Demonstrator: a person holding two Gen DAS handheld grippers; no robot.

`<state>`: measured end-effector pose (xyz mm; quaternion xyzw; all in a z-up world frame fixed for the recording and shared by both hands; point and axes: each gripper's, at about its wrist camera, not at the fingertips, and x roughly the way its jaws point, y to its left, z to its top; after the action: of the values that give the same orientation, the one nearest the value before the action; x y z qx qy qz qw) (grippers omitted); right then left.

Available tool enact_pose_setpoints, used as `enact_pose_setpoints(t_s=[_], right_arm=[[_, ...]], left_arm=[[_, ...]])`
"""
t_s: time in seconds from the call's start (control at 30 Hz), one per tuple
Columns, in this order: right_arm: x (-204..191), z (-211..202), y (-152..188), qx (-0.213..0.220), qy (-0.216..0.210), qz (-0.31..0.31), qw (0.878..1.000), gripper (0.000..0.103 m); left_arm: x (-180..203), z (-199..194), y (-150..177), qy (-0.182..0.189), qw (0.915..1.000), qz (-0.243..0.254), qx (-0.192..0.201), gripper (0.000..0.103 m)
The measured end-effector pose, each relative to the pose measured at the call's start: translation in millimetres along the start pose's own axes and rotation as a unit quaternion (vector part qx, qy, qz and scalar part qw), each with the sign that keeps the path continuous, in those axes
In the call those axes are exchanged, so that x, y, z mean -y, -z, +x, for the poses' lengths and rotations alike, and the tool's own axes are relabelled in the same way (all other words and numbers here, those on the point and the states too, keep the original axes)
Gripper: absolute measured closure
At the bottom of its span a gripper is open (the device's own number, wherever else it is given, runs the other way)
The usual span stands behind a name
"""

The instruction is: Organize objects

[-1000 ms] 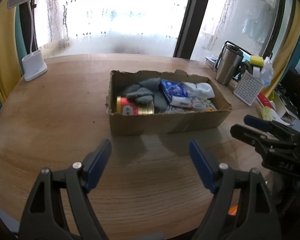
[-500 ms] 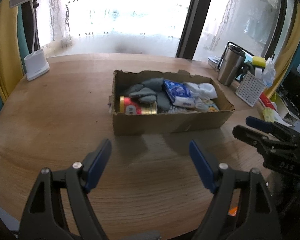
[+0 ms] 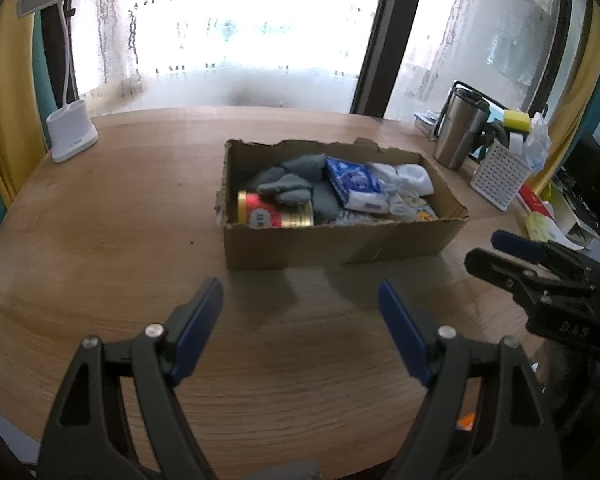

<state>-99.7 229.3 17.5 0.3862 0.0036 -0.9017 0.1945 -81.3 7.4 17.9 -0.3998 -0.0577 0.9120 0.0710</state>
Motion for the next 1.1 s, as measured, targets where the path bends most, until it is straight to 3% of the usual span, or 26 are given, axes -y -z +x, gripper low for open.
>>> enact_pose_setpoints(t_s=[0.07, 0.17, 0.83, 0.93, 1.1], right_arm=[[0.9, 0.7, 0.3, 0.000, 0.001, 0.000, 1.000, 0.032], [0.9, 0.8, 0.8, 0.000, 0.000, 0.000, 1.000, 0.023], [1.2, 0.5, 1.1, 0.002, 0.004, 0.001, 1.000, 0.023], [1.3, 0.4, 1.1, 0.001, 0.004, 0.001, 1.000, 0.023], [-1.6, 0.9, -0.1, 0.001, 0.003, -0.003, 1.000, 0.023]], left_arm=[[-0.3, -0.2, 0.5, 0.000, 1.0000, -0.001, 0.001, 0.022], [-0.3, -0.1, 1.0, 0.000, 1.0000, -0.002, 0.001, 0.022], [-1.3, -2.0, 0.6, -0.003, 1.0000, -0.002, 0.003, 0.020], [-1.2, -2.1, 0.2, -0.001, 1.0000, -0.002, 0.003, 0.010], [-0.9, -3.3, -0.3, -0.002, 1.0000, 0.000, 0.004, 0.009]])
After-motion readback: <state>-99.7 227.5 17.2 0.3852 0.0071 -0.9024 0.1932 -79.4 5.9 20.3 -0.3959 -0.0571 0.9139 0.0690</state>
